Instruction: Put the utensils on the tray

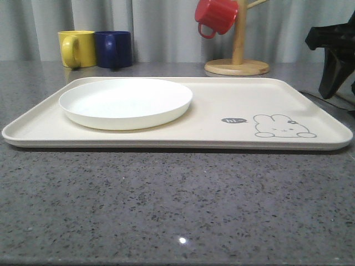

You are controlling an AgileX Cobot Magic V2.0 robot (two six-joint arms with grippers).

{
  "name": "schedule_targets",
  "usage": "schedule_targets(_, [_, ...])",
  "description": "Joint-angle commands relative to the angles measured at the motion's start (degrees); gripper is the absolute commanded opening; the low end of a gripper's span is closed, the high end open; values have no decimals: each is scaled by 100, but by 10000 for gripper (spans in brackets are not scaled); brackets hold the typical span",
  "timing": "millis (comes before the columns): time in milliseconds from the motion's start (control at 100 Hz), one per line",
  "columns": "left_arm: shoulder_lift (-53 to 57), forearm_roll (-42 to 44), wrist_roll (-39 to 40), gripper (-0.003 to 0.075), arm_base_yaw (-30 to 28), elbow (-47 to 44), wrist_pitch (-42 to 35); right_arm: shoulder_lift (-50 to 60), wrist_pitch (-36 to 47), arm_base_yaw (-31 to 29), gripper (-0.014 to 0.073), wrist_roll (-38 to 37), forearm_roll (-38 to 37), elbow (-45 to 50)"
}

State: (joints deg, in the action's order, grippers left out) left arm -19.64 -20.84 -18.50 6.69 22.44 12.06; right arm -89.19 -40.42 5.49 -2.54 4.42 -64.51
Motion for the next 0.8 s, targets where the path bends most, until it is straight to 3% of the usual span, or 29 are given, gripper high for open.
schedule_targets(0, [-42,-42,-4,-18,9,164,-441,91,268,-1,414,74,20,-191])
schedule_targets(350, [-42,-42,-4,-18,9,164,-441,-125,263,-1,400,74,20,-191])
schedule_targets(640, [-42,-42,-4,-18,9,164,-441,-125,195,-1,71,74,20,-191])
schedule_targets(790, [-42,-42,-4,-18,9,164,-441,-125,195,-1,6,74,20,-191])
